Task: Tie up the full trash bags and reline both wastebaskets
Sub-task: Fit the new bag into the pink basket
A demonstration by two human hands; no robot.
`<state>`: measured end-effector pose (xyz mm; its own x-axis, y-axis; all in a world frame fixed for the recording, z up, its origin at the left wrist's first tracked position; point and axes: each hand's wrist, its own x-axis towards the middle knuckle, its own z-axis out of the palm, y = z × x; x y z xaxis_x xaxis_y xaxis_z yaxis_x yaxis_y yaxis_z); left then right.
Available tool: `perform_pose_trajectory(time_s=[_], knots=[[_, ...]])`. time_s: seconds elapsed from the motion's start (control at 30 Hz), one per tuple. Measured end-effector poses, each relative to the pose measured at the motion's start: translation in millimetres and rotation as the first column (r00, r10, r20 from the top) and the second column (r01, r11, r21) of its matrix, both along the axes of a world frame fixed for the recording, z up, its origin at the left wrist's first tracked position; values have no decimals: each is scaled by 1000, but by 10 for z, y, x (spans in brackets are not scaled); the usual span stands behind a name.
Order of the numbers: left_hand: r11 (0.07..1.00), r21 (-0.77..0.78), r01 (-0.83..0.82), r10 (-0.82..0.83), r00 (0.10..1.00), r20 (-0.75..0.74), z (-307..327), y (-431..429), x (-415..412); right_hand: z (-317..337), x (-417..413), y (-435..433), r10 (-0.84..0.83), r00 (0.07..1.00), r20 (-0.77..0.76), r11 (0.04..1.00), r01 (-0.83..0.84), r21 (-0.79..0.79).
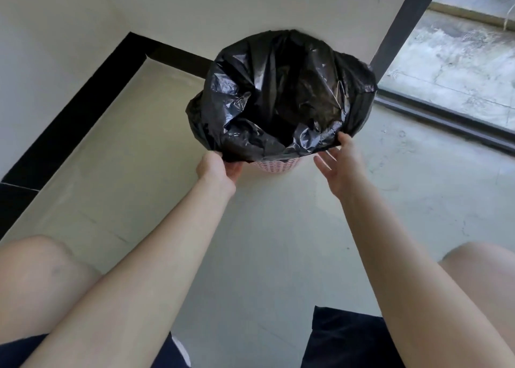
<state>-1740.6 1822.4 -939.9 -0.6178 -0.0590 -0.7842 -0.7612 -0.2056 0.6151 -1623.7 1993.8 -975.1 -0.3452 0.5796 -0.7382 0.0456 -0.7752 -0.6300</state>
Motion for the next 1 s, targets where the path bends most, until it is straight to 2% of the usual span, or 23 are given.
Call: perform_pose_trajectory(time_s=[0.07,0.1,0.13,0.2,0.27,0.33,0.43,0.53,0.57,0.6,0.63,0.67,0.7,0.77,0.87,0.93,1.0], knots=[[986,-120,-113,102,991,-90,83,57,-109,19,-4,68,-25,995,99,997,17,81],[960,-255,-115,75,984,-163,104,84,-167,32,6,92,-67,987,143,987,44,155],[916,-392,-85,-22,965,-261,121,118,-210,47,21,109,-114,977,180,964,65,257],[837,-547,22,-298,856,-422,123,214,-234,91,44,134,-195,959,206,878,77,473],[780,-603,166,-497,750,-437,90,335,-233,140,52,133,-224,952,206,781,49,623],[742,-620,253,-578,711,-400,83,391,-238,192,52,112,-208,962,175,682,15,731],[712,-657,248,-598,704,-383,52,279,-245,266,52,131,-149,969,197,558,-82,826],[593,-766,248,-688,650,-322,51,79,-237,267,87,169,-42,941,337,476,-277,835],[565,-783,260,-701,651,-290,42,22,-233,226,89,157,-17,930,367,520,-305,798],[552,-789,270,-709,650,-273,33,-17,-227,164,96,165,-34,931,363,636,-260,727],[540,-796,273,-715,647,-263,40,-40,-216,91,104,171,-70,937,343,787,-159,596],[529,-804,271,-719,646,-255,59,-46,-205,24,121,153,-96,945,312,917,-38,397],[522,-811,265,-719,648,-251,72,-44,-196,-48,150,124,-86,952,292,978,24,209],[496,-828,262,-731,640,-236,76,-48,-180,-158,197,48,1,965,262,997,-23,80],[484,-830,276,-746,627,-226,45,-79,-166,-195,215,31,90,914,395,979,-154,132],[495,-820,286,-741,633,-226,30,-93,-178,-39,202,152,8,906,424,975,-102,199],[495,-825,272,-743,626,-239,3,-86,-179,181,167,321,-160,891,425,922,-19,387]])
